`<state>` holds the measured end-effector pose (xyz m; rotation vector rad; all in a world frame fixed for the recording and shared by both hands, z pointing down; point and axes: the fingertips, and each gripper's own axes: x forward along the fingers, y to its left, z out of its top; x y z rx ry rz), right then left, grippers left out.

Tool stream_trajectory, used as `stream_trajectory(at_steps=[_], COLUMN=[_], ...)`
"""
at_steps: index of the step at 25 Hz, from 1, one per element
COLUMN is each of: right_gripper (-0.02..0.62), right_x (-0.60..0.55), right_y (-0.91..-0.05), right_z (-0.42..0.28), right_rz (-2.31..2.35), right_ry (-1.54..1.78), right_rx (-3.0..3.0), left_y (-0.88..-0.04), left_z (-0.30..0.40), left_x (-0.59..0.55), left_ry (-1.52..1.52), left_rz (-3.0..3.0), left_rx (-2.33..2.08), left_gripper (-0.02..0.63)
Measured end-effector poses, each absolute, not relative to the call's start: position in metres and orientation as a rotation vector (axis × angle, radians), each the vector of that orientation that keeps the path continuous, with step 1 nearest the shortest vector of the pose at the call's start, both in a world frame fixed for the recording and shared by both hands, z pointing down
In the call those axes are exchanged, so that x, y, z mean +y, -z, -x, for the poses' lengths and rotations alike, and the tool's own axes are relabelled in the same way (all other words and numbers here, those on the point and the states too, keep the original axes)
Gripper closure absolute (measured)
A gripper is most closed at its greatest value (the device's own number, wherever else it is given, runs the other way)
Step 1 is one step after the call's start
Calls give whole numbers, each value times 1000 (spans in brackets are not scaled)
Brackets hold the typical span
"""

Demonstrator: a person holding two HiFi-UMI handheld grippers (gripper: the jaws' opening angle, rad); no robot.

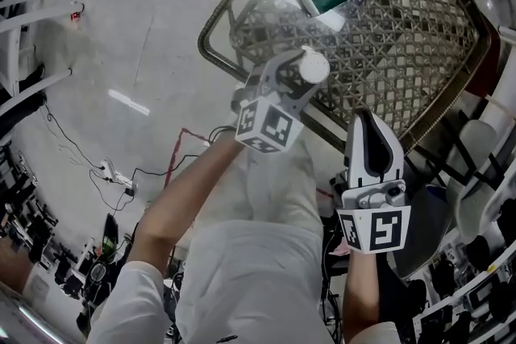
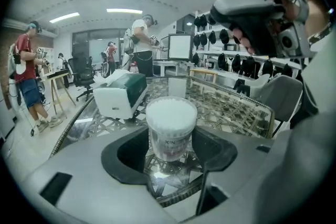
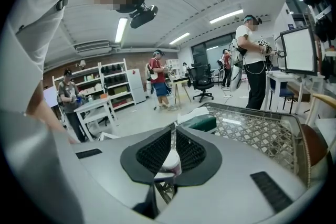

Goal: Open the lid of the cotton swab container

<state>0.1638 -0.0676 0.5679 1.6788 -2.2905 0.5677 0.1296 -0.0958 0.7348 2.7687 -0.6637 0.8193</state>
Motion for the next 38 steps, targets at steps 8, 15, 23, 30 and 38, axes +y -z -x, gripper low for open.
stream_trajectory(at_steps=[8, 15, 23, 30, 38], right_gripper=[594, 594, 594, 594, 594], right_x=[-62, -61, -62, -63, -59], right_y=[-564, -549, -514, -474, -421], right_z=[-170, -172, -173, -166, -165], right_rz=[-1693, -1704, -1733, -1754, -1769], right_ry=[-558, -529, -463, -402, -316], right_rx=[-2296, -2306, -2323, -2350, -2379], left_y=[-737, -732, -690, -630, -547], left_z=[-134, -133, -130, -121, -106], left_x=[-99, -95, -87, -82, -74], left_ry=[-816, -834, -806, -763, -699], left_rz=[-2778, -2750, -2771, -2797, -2812], left_rx=[-664, -654, -643, -635, -658], left_gripper=[368, 368, 370, 371, 373])
